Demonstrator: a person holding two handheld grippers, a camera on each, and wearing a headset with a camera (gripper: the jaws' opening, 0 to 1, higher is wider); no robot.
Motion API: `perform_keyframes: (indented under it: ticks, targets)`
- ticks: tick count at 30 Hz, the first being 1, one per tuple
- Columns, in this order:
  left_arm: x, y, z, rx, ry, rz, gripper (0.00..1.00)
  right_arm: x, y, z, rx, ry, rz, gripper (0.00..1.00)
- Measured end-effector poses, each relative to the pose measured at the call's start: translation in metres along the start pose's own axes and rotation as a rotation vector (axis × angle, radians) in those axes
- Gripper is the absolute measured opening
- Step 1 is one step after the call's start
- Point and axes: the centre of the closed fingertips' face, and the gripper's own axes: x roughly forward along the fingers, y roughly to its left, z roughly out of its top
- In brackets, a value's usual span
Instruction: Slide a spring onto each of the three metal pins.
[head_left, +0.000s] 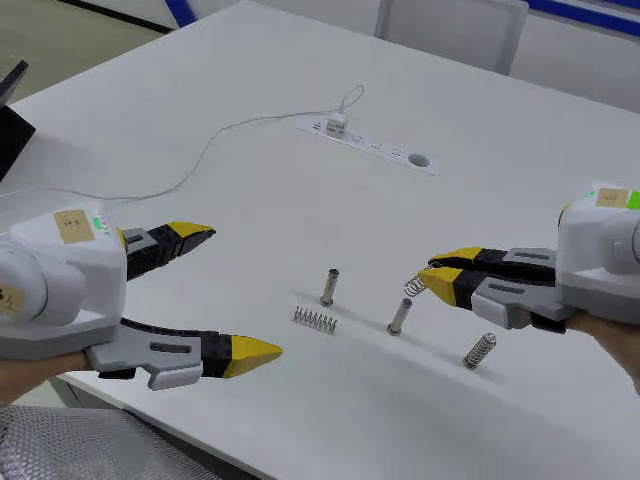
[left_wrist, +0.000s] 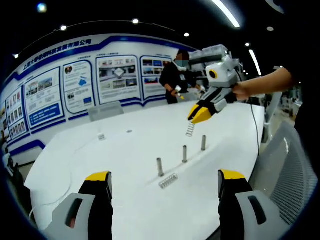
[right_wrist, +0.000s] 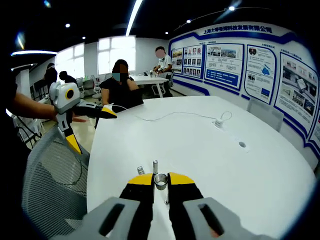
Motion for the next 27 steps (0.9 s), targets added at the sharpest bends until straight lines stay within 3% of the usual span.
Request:
perform_keyframes:
  ticks: [6, 8, 18, 27]
  targets:
    - [0.004, 0.002, -0.007, -0.004, 0.026, 0.018, 1.00, 0.010, -0.012, -0.013, 0.024, 0.049, -0.025, 0.10]
    - [0.004, 0.004, -0.012, -0.016, 0.047, 0.025, 1.00, 0.012, -0.015, -0.019, 0.030, 0.067, -0.034, 0.10]
    - [0.002, 0.012, -0.013, -0.018, 0.050, 0.069, 1.00, 0.022, -0.019, -0.033, 0.069, 0.099, -0.029, 0.11]
    - [0.003, 0.011, -0.018, -0.007, 0.076, 0.064, 1.00, 0.031, -0.016, -0.041, 0.061, 0.130, -0.022, 0.11]
